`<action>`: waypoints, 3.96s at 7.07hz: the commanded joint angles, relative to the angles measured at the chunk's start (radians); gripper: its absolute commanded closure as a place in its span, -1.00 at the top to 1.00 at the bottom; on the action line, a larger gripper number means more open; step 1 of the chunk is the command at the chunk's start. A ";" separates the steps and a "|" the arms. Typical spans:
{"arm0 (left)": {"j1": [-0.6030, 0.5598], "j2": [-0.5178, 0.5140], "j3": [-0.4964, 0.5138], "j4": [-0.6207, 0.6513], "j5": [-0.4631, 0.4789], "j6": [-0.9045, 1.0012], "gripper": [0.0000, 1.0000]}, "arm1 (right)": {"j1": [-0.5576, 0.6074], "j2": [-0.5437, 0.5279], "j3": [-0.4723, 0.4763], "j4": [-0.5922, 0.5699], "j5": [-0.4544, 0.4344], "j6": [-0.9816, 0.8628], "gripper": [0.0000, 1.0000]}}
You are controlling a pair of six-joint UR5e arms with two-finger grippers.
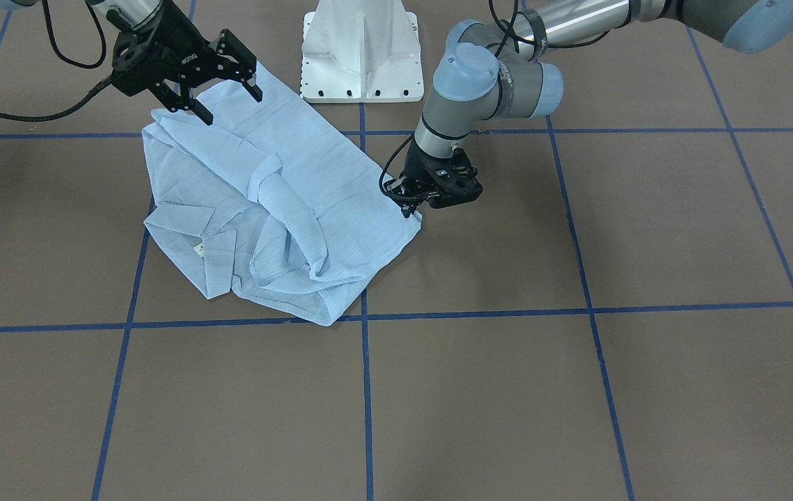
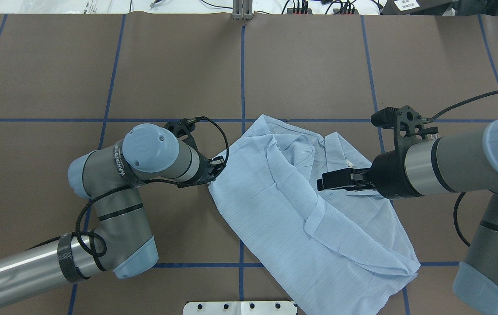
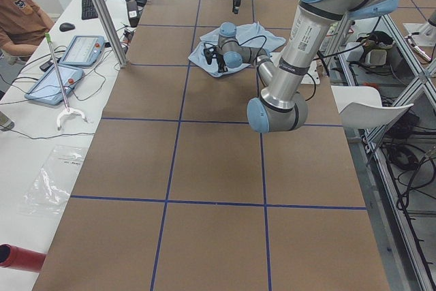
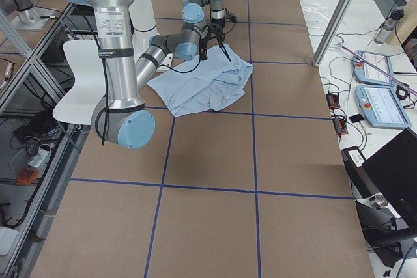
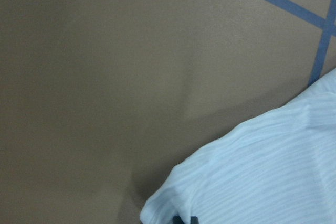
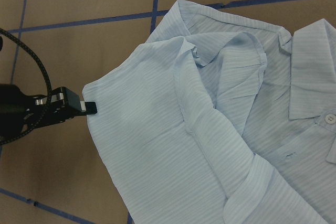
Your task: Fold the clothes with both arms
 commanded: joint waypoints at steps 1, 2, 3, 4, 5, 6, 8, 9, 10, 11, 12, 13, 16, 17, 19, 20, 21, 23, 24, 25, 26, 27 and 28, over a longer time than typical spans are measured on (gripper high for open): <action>-0.055 -0.003 0.019 0.001 0.007 -0.004 -1.00 | 0.003 0.000 -0.005 -0.001 -0.002 0.000 1.00; -0.095 -0.010 0.039 0.000 0.010 -0.002 -1.00 | 0.004 0.001 -0.009 0.001 -0.005 0.000 1.00; -0.128 -0.027 0.058 -0.002 0.015 0.005 -1.00 | 0.004 0.001 -0.016 0.001 -0.016 0.000 1.00; -0.154 -0.092 0.120 -0.003 0.051 0.011 -1.00 | 0.006 0.000 -0.028 0.001 -0.019 0.000 1.00; -0.186 -0.175 0.229 -0.017 0.093 0.042 -1.00 | 0.006 0.000 -0.031 0.003 -0.031 0.001 1.00; -0.214 -0.232 0.319 -0.037 0.134 0.080 -1.00 | 0.006 0.001 -0.033 0.003 -0.034 0.003 1.00; -0.261 -0.300 0.541 -0.263 0.215 0.137 -1.00 | 0.006 0.001 -0.036 0.003 -0.039 0.002 1.00; -0.278 -0.317 0.614 -0.337 0.254 0.175 -1.00 | 0.004 0.003 -0.048 0.003 -0.060 0.002 1.00; -0.286 -0.319 0.657 -0.395 0.292 0.194 -1.00 | 0.003 0.005 -0.057 0.003 -0.070 0.003 1.00; -0.287 -0.319 0.685 -0.416 0.309 0.215 -1.00 | 0.001 0.005 -0.063 0.003 -0.076 0.003 1.00; -0.289 -0.317 0.687 -0.416 0.309 0.215 -0.77 | 0.001 0.006 -0.069 0.003 -0.083 0.003 1.00; -0.287 -0.319 0.697 -0.416 0.331 0.246 0.98 | 0.000 0.006 -0.071 0.003 -0.084 0.003 1.00; -0.309 -0.322 0.661 -0.408 0.267 0.341 1.00 | -0.005 0.056 -0.110 -0.010 -0.102 0.002 1.00; -0.341 -0.293 0.595 -0.396 0.131 0.344 1.00 | -0.013 0.078 -0.143 -0.025 -0.106 0.000 1.00; -0.378 -0.032 0.255 -0.393 -0.031 0.370 1.00 | -0.051 0.231 -0.179 -0.254 -0.167 -0.040 1.00; -0.399 0.067 0.130 -0.393 -0.104 0.386 1.00 | -0.098 0.309 -0.236 -0.310 -0.241 -0.070 1.00; -0.402 0.141 0.042 -0.393 -0.123 0.386 1.00 | -0.117 0.364 -0.309 -0.313 -0.273 -0.122 1.00; -0.401 0.206 -0.017 -0.393 -0.137 0.386 1.00 | -0.145 0.499 -0.495 -0.313 -0.341 -0.214 1.00; -0.399 0.208 -0.013 -0.393 -0.137 0.386 1.00 | -0.167 0.544 -0.557 -0.317 -0.372 -0.238 1.00; -0.399 0.208 -0.011 -0.395 -0.137 0.386 1.00 | -0.203 0.569 -0.601 -0.317 -0.417 -0.251 1.00; -0.399 0.208 -0.010 -0.395 -0.136 0.386 1.00 | -0.226 0.574 -0.612 -0.320 -0.438 -0.252 1.00; -0.399 0.208 -0.010 -0.395 -0.136 0.384 1.00 | -0.240 0.578 -0.621 -0.338 -0.456 -0.253 1.00; -0.398 0.206 -0.010 -0.395 -0.136 0.383 1.00 | -0.244 0.590 -0.649 -0.338 -0.465 -0.256 1.00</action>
